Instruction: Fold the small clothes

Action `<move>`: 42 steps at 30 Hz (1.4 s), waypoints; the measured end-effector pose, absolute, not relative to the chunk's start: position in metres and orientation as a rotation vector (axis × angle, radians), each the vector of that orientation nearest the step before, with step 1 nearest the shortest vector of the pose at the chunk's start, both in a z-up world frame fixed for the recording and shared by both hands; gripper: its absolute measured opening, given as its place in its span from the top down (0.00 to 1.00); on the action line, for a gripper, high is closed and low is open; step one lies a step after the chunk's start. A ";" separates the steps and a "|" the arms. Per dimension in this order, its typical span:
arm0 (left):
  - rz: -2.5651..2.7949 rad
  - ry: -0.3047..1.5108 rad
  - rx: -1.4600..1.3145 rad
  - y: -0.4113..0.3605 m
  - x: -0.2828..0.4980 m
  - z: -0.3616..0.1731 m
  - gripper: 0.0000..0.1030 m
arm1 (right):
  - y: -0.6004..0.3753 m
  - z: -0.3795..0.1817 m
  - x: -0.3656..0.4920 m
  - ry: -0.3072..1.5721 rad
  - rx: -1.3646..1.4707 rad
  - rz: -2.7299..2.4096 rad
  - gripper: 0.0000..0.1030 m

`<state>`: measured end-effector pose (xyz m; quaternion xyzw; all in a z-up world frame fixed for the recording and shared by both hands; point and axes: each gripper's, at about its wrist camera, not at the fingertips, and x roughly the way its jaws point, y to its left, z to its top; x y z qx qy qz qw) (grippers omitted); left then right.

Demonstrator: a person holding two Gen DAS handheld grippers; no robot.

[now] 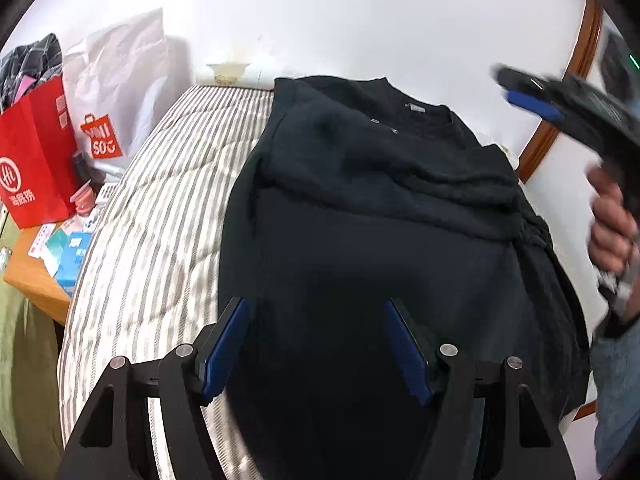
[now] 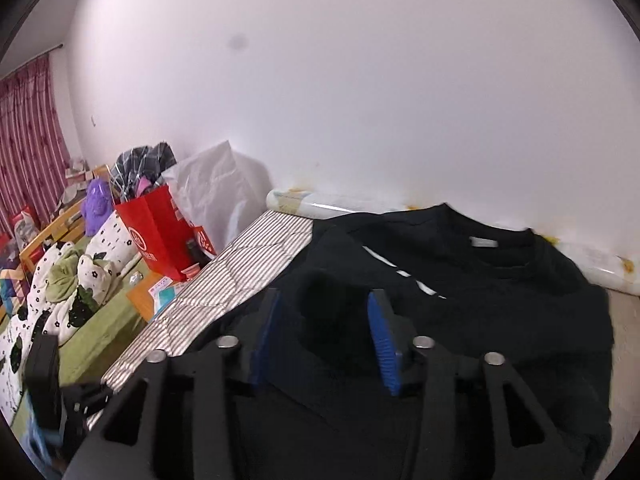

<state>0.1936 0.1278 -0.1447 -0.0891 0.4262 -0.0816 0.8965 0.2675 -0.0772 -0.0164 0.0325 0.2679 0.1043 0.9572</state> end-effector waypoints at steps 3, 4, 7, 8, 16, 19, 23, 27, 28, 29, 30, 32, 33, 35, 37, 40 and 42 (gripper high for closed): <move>-0.153 0.881 -0.170 0.118 0.204 -0.133 0.35 | -0.103 -0.010 0.239 0.515 0.074 0.170 0.50; -0.149 0.879 -0.160 0.114 0.211 -0.129 0.35 | -0.114 -0.010 0.228 0.510 0.066 0.149 0.50; -0.143 0.867 -0.148 0.106 0.224 -0.118 0.35 | -0.147 -0.018 0.207 0.528 0.040 0.049 0.50; -0.142 0.868 -0.150 0.104 0.229 -0.116 0.35 | -0.161 -0.024 0.200 0.549 0.035 0.001 0.50; -0.125 0.913 -0.222 0.098 0.287 -0.117 0.36 | -0.237 -0.075 0.187 0.700 0.041 -0.221 0.50; -0.114 0.924 -0.200 0.091 0.305 -0.122 0.36 | -0.255 -0.098 0.191 0.744 0.050 -0.241 0.50; -0.126 0.917 -0.184 0.083 0.320 -0.128 0.36 | -0.272 -0.124 0.206 0.789 0.074 -0.250 0.60; -0.156 0.889 -0.222 0.080 0.337 -0.134 0.36 | -0.283 -0.145 0.219 0.824 0.105 -0.247 0.69; -0.152 0.891 -0.223 0.079 0.342 -0.136 0.37 | -0.284 -0.148 0.220 0.831 0.105 -0.251 0.69; -0.142 0.899 -0.222 0.078 0.348 -0.141 0.39 | -0.289 -0.153 0.223 0.841 0.107 -0.253 0.69; -0.133 0.906 -0.219 0.078 0.353 -0.144 0.41 | -0.290 -0.154 0.223 0.841 0.113 -0.247 0.69; -0.112 0.929 -0.219 0.076 0.363 -0.153 0.49 | -0.294 -0.158 0.223 0.829 0.134 -0.237 0.69; -0.112 0.937 -0.222 0.076 0.367 -0.157 0.50 | -0.294 -0.159 0.224 0.831 0.136 -0.239 0.69; -0.108 0.939 -0.233 0.076 0.371 -0.164 0.52 | -0.292 -0.160 0.225 0.833 0.124 -0.249 0.69; -0.102 0.923 -0.246 0.076 0.373 -0.164 0.64 | -0.290 -0.161 0.228 0.838 0.111 -0.258 0.69; -0.067 0.922 -0.223 0.072 0.378 -0.163 0.86 | -0.291 -0.162 0.230 0.837 0.114 -0.258 0.69; -0.070 0.911 -0.223 0.073 0.377 -0.158 0.91 | -0.292 -0.162 0.230 0.832 0.119 -0.254 0.69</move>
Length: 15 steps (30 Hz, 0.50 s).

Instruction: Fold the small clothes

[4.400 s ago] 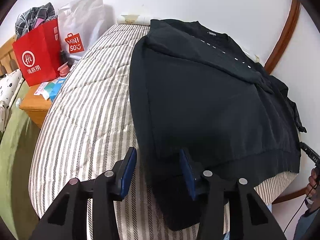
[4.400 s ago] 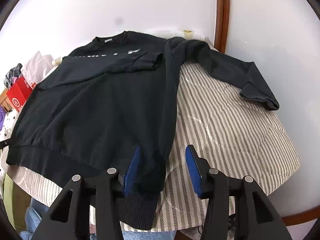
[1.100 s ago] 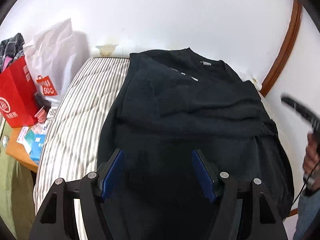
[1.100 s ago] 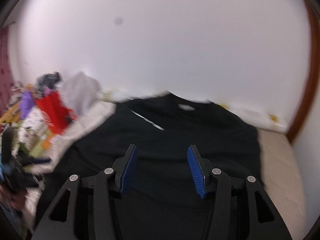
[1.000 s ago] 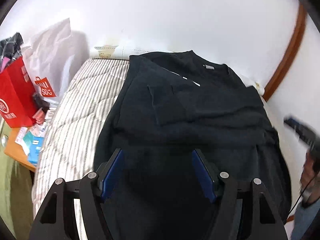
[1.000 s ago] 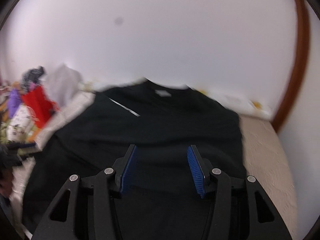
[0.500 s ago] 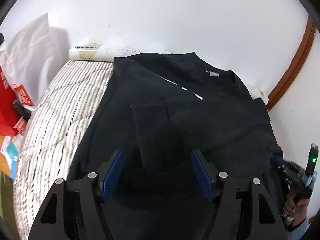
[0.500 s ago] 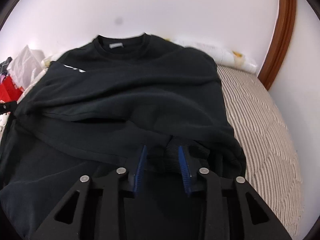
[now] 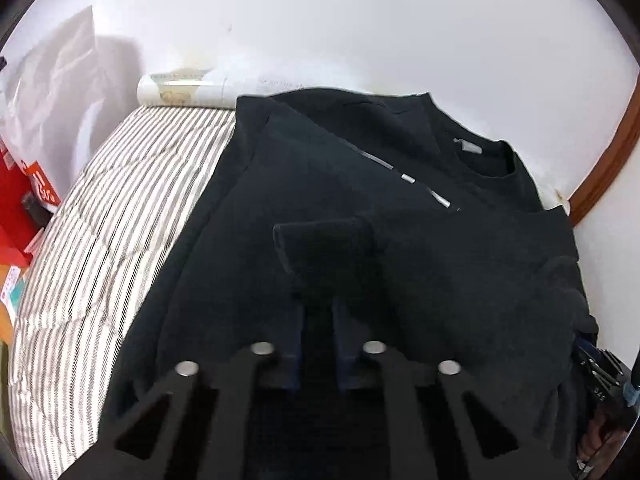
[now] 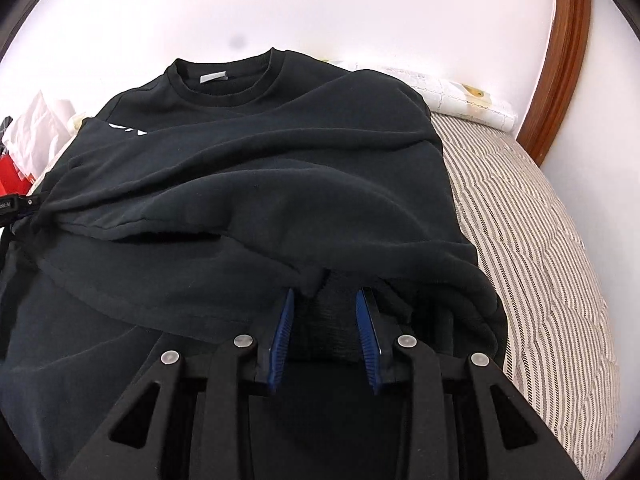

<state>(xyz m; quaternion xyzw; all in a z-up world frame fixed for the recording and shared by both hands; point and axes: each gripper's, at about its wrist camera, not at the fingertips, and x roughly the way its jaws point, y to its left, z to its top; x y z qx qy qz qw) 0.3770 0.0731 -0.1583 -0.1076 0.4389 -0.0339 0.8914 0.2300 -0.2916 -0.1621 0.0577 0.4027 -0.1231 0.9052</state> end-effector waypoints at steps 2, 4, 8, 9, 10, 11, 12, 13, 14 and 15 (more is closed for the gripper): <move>-0.084 0.878 -0.234 0.076 0.371 -0.144 0.92 | -0.292 -0.162 0.230 0.830 0.118 -0.253 0.69; -0.108 0.841 -0.247 0.081 0.364 -0.127 0.92 | -0.292 -0.162 0.229 0.831 0.119 -0.254 0.69; -0.120 0.760 -0.259 0.092 0.346 -0.090 0.92 | -0.292 -0.162 0.230 0.837 0.117 -0.258 0.69; -0.122 0.746 -0.262 0.095 0.343 -0.084 0.92 | -0.292 -0.162 0.230 0.838 0.116 -0.259 0.69; -0.121 0.734 -0.260 0.100 0.339 -0.079 0.92 | -0.292 -0.162 0.230 0.838 0.117 -0.260 0.69; -0.107 0.726 -0.254 0.104 0.336 -0.075 0.92 | -0.292 -0.161 0.230 0.840 0.118 -0.263 0.69; -0.097 0.724 -0.251 0.107 0.334 -0.076 0.92 | -0.292 -0.161 0.230 0.841 0.119 -0.265 0.70; -0.085 0.733 -0.240 0.110 0.334 -0.078 0.92 | -0.293 -0.161 0.230 0.845 0.128 -0.267 0.70; -0.081 0.747 -0.229 0.111 0.334 -0.082 0.92 | -0.294 -0.160 0.228 0.850 0.137 -0.268 0.70; -0.071 0.778 -0.211 0.112 0.336 -0.090 0.92 | -0.294 -0.159 0.226 0.853 0.141 -0.268 0.69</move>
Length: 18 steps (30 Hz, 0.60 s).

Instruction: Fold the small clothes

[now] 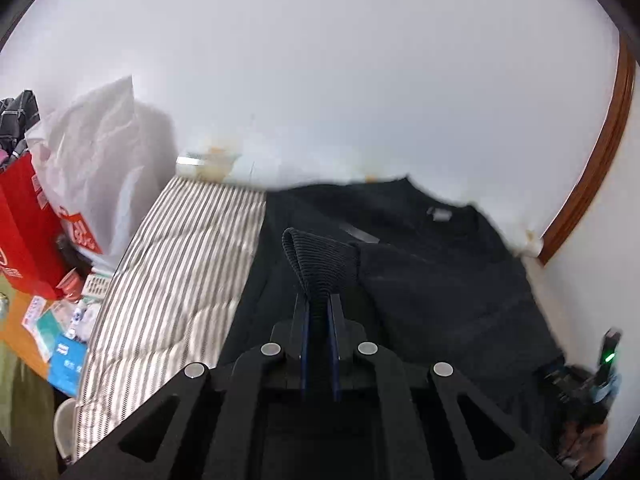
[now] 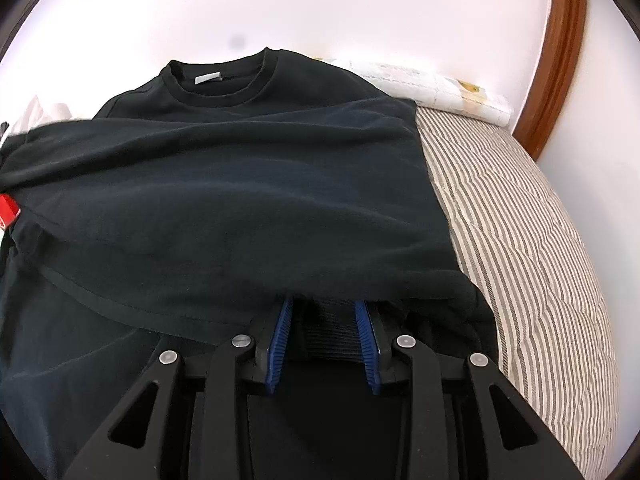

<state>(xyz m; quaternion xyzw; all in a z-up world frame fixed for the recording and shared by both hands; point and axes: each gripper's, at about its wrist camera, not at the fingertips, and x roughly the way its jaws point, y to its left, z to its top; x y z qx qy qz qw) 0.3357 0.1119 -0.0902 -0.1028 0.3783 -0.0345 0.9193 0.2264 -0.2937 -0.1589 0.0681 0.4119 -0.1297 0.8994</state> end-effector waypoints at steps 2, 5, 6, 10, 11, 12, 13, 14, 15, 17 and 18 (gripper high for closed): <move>-0.063 0.826 -0.184 0.110 0.339 -0.105 0.92 | -0.292 -0.155 0.222 0.853 0.131 -0.269 0.69; -0.042 0.875 -0.188 0.114 0.341 -0.127 0.92 | -0.286 -0.146 0.209 0.839 0.098 -0.255 0.69; -0.039 0.892 -0.196 0.116 0.343 -0.132 0.92 | -0.284 -0.141 0.202 0.827 0.095 -0.227 0.69; -0.037 0.917 -0.188 0.119 0.342 -0.142 0.91 | -0.281 -0.120 0.185 0.758 0.099 -0.176 0.66; -0.034 0.917 -0.174 0.117 0.342 -0.142 0.91 | -0.283 -0.115 0.183 0.734 0.106 -0.180 0.66; -0.032 0.919 -0.158 0.116 0.342 -0.142 0.91 | -0.286 -0.113 0.185 0.716 0.114 -0.193 0.66; -0.026 0.919 -0.135 0.113 0.342 -0.141 0.91 | -0.289 -0.114 0.187 0.711 0.120 -0.208 0.66; -0.019 0.913 -0.109 0.109 0.341 -0.142 0.90 | -0.294 -0.117 0.192 0.714 0.130 -0.237 0.66; -0.012 0.909 -0.094 0.106 0.341 -0.143 0.90 | -0.298 -0.121 0.198 0.722 0.140 -0.258 0.66; 0.000 0.908 -0.080 0.103 0.340 -0.143 0.89 | -0.309 -0.137 0.212 0.769 0.166 -0.309 0.66; 0.001 0.908 -0.083 0.103 0.339 -0.142 0.88 | -0.311 -0.142 0.217 0.789 0.171 -0.321 0.66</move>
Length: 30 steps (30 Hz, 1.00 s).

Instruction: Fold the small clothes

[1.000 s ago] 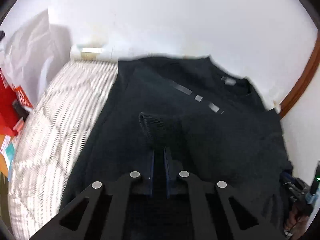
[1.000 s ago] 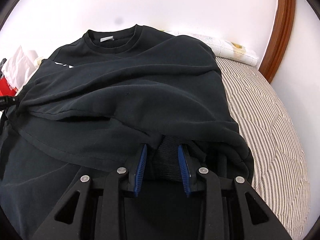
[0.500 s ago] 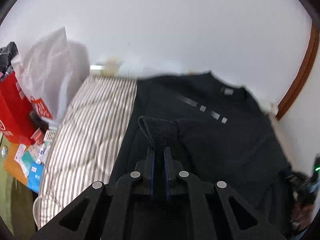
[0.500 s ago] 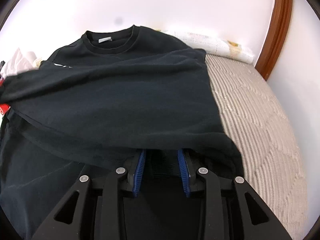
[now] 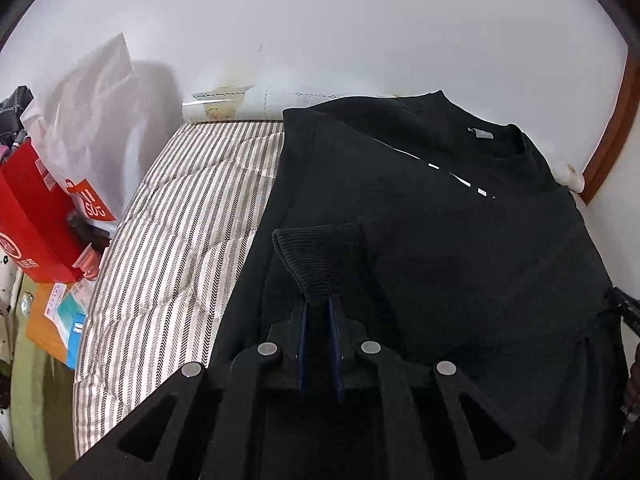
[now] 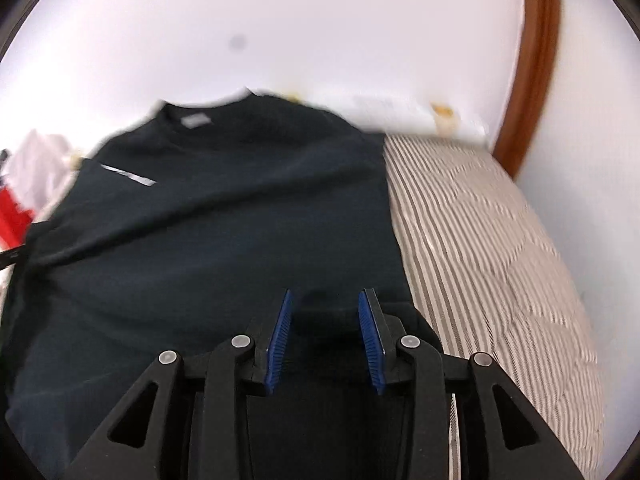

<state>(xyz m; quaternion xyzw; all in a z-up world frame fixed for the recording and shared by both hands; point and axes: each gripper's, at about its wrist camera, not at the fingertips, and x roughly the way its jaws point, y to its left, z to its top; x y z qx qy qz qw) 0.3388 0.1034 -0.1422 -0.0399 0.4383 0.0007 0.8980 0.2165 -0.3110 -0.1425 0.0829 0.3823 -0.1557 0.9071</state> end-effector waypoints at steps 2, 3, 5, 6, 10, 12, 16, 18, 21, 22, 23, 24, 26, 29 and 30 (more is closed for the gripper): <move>-0.001 0.902 -0.089 0.104 0.335 -0.139 0.87 | -0.314 -0.152 0.221 0.829 0.165 -0.344 0.66; -0.001 0.899 -0.087 0.104 0.332 -0.137 0.87 | -0.313 -0.152 0.219 0.821 0.156 -0.347 0.66; -0.010 0.892 -0.087 0.104 0.327 -0.134 0.87 | -0.309 -0.147 0.213 0.814 0.140 -0.353 0.66; -0.016 0.889 -0.088 0.104 0.324 -0.132 0.87 | -0.307 -0.145 0.210 0.812 0.140 -0.350 0.65; -0.034 0.859 -0.096 0.101 0.305 -0.123 0.87 | -0.305 -0.133 0.188 0.790 0.170 -0.352 0.52; -0.039 0.843 -0.078 0.097 0.291 -0.119 0.87 | -0.303 -0.125 0.173 0.762 0.183 -0.349 0.50; -0.031 0.824 -0.052 0.089 0.268 -0.115 0.87 | -0.292 -0.114 0.148 0.738 0.136 -0.353 0.49; -0.040 0.819 -0.061 0.086 0.256 -0.115 0.87 | -0.290 -0.112 0.135 0.734 0.129 -0.354 0.48; -0.038 0.825 -0.064 0.082 0.236 -0.118 0.87 | -0.287 -0.112 0.113 0.717 0.135 -0.372 0.48; -0.055 0.836 -0.067 0.081 0.230 -0.120 0.87 | -0.288 -0.113 0.107 0.714 0.135 -0.377 0.48; -0.071 0.851 -0.068 0.079 0.223 -0.123 0.87 | -0.288 -0.115 0.100 0.719 0.138 -0.379 0.48; -0.075 0.858 -0.068 0.078 0.217 -0.125 0.87 | -0.288 -0.117 0.098 0.732 0.142 -0.370 0.48; -0.077 0.869 -0.059 0.076 0.202 -0.131 0.87 | -0.290 -0.124 0.096 0.770 0.141 -0.356 0.50; -0.094 0.881 -0.060 0.077 0.185 -0.138 0.84 | -0.290 -0.134 0.090 0.802 0.137 -0.368 0.50; -0.094 0.885 -0.061 0.077 0.181 -0.140 0.80 | -0.291 -0.137 0.089 0.807 0.141 -0.366 0.50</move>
